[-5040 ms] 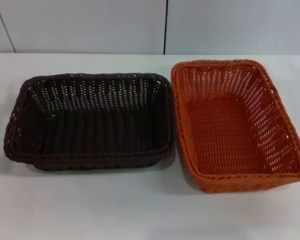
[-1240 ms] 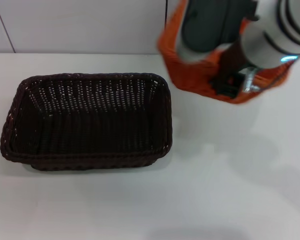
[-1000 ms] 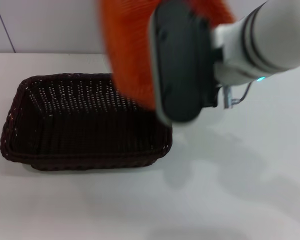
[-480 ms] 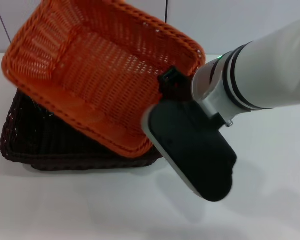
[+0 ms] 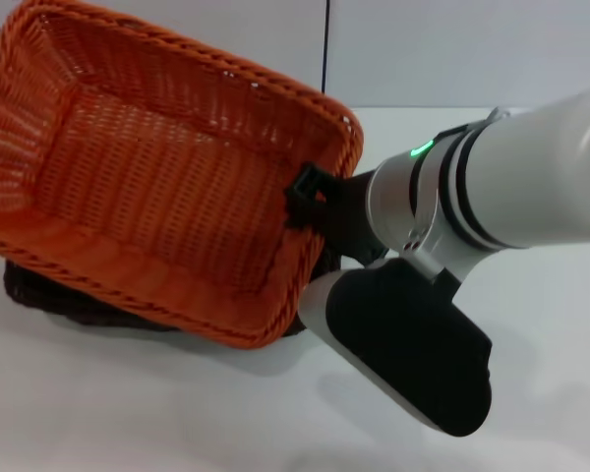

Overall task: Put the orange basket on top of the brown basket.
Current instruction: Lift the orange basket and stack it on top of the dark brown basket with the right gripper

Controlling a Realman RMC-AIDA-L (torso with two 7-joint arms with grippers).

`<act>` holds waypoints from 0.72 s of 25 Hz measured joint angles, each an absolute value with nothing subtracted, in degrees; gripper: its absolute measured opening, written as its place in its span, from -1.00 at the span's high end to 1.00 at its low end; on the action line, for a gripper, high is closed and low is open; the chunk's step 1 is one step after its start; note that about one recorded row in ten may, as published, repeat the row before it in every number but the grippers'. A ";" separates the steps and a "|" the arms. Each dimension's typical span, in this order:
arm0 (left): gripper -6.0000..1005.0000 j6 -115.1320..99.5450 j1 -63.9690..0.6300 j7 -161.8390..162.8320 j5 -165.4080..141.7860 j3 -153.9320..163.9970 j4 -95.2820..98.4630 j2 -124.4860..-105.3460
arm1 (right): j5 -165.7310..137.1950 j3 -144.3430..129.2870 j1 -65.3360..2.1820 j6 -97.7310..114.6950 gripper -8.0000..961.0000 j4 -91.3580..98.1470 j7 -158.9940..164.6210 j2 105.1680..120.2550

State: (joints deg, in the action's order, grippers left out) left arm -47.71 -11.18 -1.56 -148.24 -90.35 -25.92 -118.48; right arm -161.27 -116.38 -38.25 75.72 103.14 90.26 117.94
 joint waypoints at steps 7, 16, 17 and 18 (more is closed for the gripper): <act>-0.56 -46.96 -12.48 -1.11 -148.17 -90.41 -24.97 -118.28 | -166.28 -118.91 -36.82 68.56 0.68 99.11 96.19 118.34; -0.56 -45.93 -14.20 -0.96 -148.52 -90.55 -24.11 -118.07 | -167.39 -119.03 -32.64 68.92 0.39 102.46 98.39 118.26; -0.56 -45.62 -14.48 -0.96 -148.53 -90.62 -23.98 -118.05 | -167.39 -119.03 -31.99 69.05 0.33 103.33 98.42 118.29; -0.56 -44.86 -14.96 -1.11 -148.55 -90.76 -23.78 -118.00 | -167.39 -119.02 -31.30 69.26 0.28 104.34 98.49 118.31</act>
